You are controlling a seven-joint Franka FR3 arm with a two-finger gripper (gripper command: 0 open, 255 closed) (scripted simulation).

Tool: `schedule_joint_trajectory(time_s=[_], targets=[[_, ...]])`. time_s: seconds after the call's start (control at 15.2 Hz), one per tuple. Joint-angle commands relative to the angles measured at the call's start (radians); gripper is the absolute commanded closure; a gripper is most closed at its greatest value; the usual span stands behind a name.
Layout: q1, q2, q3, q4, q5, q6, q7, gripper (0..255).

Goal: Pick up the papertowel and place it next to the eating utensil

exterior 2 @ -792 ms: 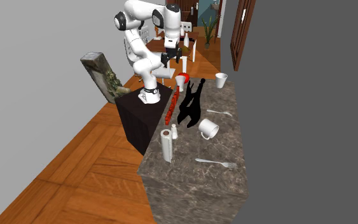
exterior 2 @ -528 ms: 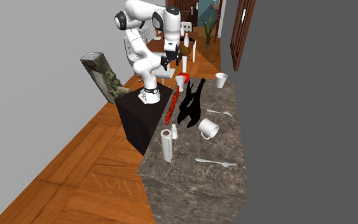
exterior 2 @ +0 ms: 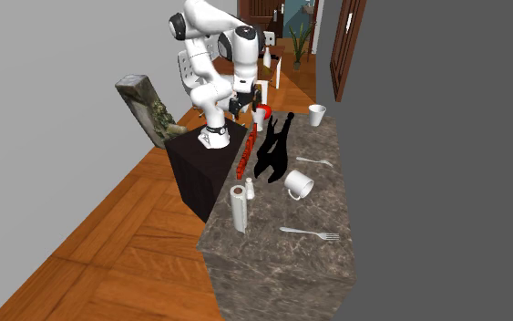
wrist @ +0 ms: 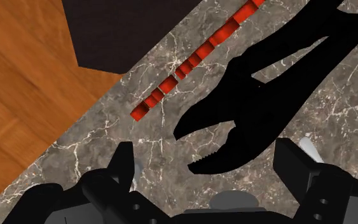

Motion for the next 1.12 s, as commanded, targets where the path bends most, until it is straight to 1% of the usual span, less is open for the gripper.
schedule_joint_trajectory(time_s=[0.0,0.46,0.79,1.06], targets=[[-0.008,0.062,-0.027,0.03,-0.007,0.037,-0.033,0],[-0.031,0.3,-0.105,0.18,0.014,0.137,-0.143,0],[-0.057,0.482,-0.146,0.324,0.06,0.177,-0.224,0],[-0.091,0.634,-0.166,0.465,0.11,0.186,-0.286,0]])
